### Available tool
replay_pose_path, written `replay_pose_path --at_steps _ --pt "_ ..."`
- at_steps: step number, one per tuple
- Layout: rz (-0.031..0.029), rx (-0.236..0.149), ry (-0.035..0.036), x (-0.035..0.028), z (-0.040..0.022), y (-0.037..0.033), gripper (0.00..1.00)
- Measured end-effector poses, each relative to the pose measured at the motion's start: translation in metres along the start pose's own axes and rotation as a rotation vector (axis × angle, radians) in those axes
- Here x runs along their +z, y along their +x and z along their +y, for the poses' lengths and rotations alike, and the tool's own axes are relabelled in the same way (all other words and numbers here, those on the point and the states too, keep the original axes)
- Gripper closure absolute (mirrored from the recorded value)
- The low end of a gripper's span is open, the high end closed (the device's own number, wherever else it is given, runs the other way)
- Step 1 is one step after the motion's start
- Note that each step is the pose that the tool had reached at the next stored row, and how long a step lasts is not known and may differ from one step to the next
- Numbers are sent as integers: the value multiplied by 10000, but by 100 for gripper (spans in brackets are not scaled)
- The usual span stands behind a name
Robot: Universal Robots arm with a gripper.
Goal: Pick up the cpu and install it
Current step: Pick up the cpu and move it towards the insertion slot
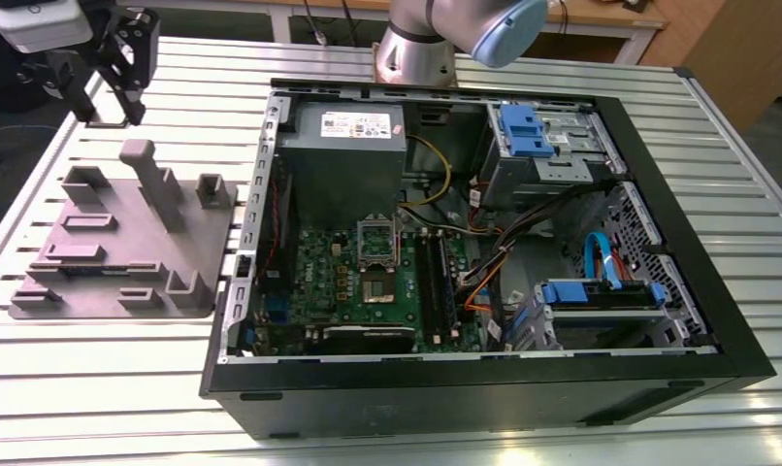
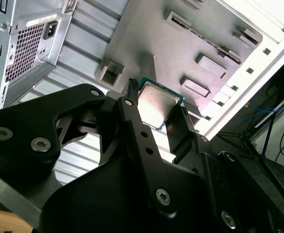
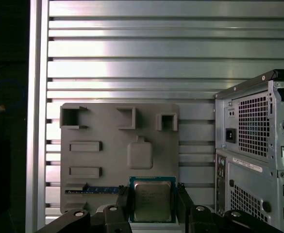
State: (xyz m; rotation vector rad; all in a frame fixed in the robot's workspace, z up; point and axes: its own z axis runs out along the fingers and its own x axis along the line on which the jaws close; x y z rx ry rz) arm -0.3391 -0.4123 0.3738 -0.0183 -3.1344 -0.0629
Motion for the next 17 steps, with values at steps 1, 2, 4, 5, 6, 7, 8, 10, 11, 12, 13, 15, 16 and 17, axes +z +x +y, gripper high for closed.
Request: replay_pose_path --at_steps 1,2,4,5,6,7,8,10,11,12,13,15,16,17 --pt "0 0 0 0 0 -2 53" --pt "1 0 1 0 0 -5 53" --pt "1 0 0 0 0 -9 53" --pt "0 0 0 0 0 -10 53" --pt "0 0 0 0 0 -12 53" --pt "0 0 0 0 0 -14 53" --pt "1 0 1 0 0 -17 53" --pt "1 1 1 -1 0 -20 53" --pt "0 0 0 0 0 -22 53" --pt "1 0 1 0 0 -24 53" --pt "0 0 0 0 0 -26 53" --pt "0 0 1 -1 0 -30 53" --pt "1 0 0 -1 0 -33 53" --pt "0 0 0 0 0 -35 53"
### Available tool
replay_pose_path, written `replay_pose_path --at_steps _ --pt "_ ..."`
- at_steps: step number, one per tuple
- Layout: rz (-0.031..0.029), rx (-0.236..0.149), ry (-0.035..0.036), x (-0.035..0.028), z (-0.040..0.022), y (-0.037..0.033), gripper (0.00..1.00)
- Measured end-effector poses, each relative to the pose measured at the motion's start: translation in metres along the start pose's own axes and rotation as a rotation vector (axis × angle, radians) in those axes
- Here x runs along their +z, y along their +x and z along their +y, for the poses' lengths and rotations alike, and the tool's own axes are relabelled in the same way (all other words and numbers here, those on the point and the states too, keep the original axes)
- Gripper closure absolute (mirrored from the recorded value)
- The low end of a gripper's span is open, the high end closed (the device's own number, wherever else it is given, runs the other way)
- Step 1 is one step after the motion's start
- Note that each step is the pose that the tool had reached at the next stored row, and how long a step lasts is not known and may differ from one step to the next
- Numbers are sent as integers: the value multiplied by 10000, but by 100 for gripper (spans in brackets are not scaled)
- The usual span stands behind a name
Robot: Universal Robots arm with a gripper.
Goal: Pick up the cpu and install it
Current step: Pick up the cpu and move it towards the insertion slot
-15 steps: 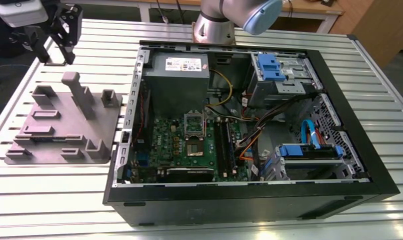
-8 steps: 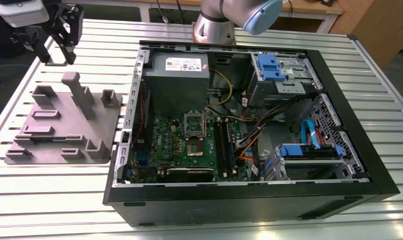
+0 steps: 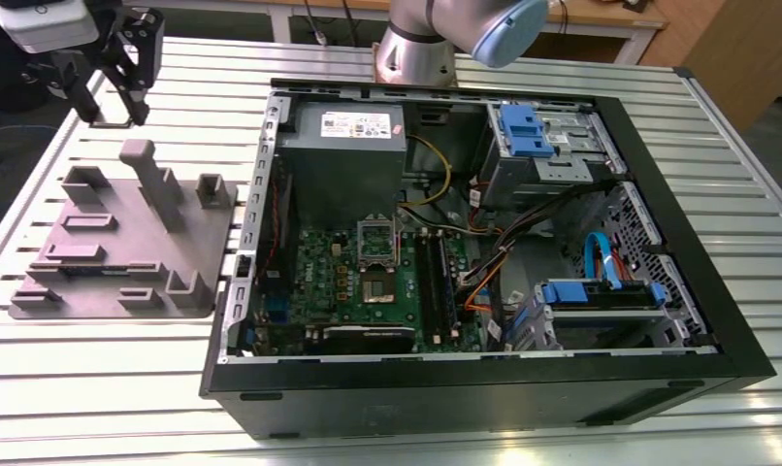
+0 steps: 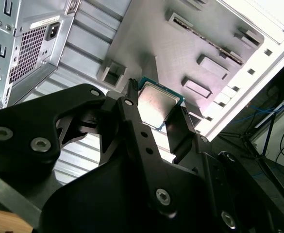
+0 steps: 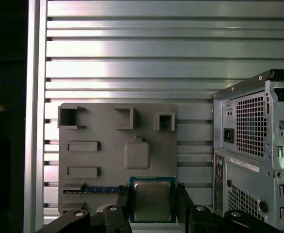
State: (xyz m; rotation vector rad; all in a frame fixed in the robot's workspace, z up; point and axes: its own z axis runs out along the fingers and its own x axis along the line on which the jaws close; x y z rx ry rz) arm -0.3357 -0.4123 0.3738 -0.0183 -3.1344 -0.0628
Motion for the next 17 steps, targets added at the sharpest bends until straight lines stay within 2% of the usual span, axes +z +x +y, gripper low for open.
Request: replay_pose_path --at_steps 3,5,15,17 --pt "0 0 0 0 0 -6 53" --pt "0 0 0 -1 1 -54 53" --pt "0 0 0 0 1 -57 53" --pt "0 -2 1 -1 1 -77 53"
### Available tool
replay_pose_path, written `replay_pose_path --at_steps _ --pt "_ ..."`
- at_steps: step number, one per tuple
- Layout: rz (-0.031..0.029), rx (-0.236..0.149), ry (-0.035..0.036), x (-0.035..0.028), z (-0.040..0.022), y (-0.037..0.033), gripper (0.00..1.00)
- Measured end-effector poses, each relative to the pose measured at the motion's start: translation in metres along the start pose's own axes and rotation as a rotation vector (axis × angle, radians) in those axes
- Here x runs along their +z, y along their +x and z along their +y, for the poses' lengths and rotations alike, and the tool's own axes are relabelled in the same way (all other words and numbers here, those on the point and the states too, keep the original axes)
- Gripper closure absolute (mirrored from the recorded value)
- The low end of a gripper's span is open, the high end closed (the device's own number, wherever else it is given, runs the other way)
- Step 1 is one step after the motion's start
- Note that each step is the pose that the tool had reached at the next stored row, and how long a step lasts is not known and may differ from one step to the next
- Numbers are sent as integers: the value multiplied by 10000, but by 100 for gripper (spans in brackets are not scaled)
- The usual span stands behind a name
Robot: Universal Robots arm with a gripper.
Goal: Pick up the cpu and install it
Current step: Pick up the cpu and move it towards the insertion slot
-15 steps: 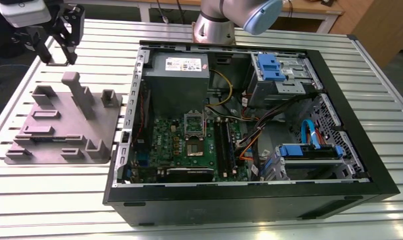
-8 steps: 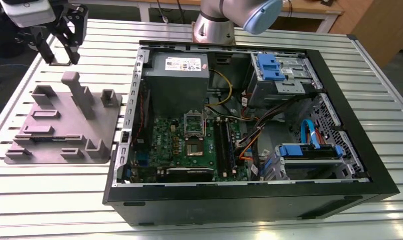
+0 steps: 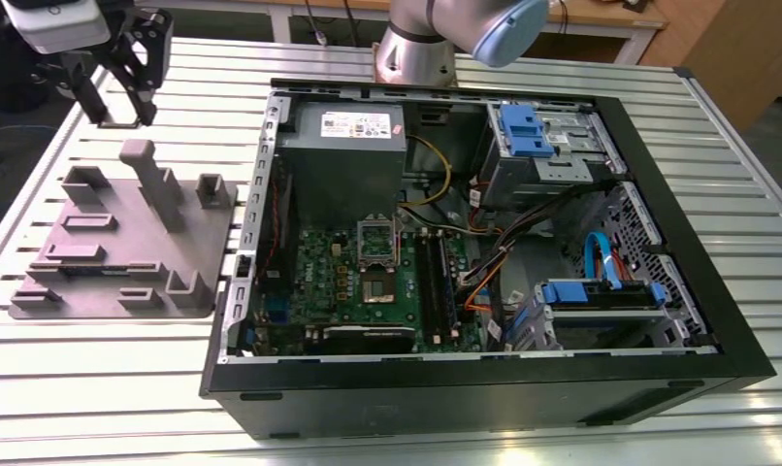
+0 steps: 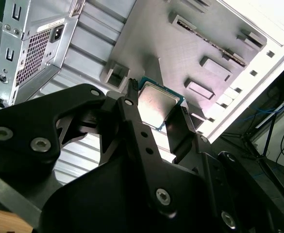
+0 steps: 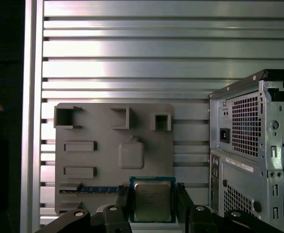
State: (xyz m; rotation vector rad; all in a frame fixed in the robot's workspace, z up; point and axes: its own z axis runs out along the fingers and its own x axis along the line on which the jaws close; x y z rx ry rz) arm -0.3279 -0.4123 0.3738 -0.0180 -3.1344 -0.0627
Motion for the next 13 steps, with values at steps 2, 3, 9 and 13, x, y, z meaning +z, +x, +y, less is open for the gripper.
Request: replay_pose_path --at_steps 2,3,9,13 --pt "0 2 -1 0 1 -38 53" --pt "-1 2 -1 1 1 -62 53" --pt "-1 2 -1 0 3 -266 53" --pt "0 1 -1 0 4 -388 53"
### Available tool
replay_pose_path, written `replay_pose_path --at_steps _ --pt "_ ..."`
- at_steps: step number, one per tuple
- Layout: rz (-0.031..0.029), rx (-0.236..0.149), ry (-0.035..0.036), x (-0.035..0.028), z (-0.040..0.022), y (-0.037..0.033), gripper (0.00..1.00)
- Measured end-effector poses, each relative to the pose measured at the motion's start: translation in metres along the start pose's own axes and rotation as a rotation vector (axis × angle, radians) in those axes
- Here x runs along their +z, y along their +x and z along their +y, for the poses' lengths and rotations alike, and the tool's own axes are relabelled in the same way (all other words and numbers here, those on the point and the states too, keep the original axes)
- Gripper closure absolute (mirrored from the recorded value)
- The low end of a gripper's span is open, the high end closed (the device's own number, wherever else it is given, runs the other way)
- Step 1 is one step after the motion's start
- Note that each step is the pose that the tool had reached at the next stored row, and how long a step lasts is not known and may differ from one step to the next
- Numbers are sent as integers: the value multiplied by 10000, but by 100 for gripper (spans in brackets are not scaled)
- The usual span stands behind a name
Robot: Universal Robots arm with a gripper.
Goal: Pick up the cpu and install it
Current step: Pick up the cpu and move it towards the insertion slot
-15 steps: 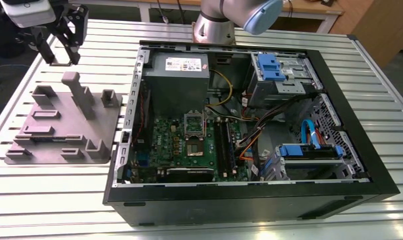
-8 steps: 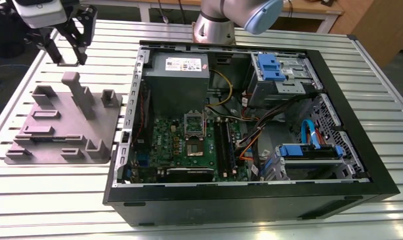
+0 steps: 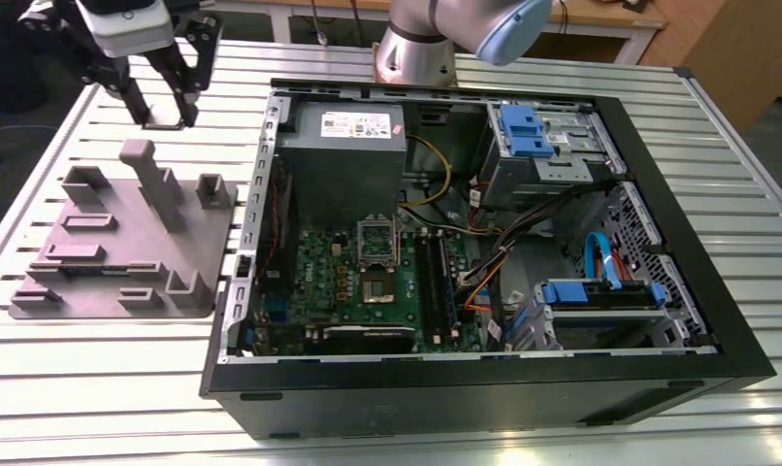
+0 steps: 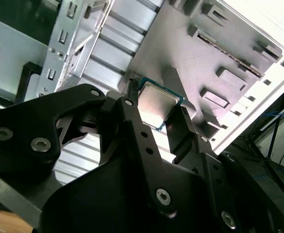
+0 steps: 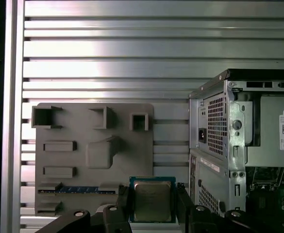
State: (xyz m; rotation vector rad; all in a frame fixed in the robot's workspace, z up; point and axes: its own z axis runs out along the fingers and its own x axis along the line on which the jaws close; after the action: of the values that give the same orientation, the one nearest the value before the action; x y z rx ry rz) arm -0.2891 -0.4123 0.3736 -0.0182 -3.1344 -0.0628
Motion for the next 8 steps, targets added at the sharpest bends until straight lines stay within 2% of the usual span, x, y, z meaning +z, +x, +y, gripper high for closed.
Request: replay_pose_path --at_steps 8 --pt "0 0 0 1 1 -119 53"
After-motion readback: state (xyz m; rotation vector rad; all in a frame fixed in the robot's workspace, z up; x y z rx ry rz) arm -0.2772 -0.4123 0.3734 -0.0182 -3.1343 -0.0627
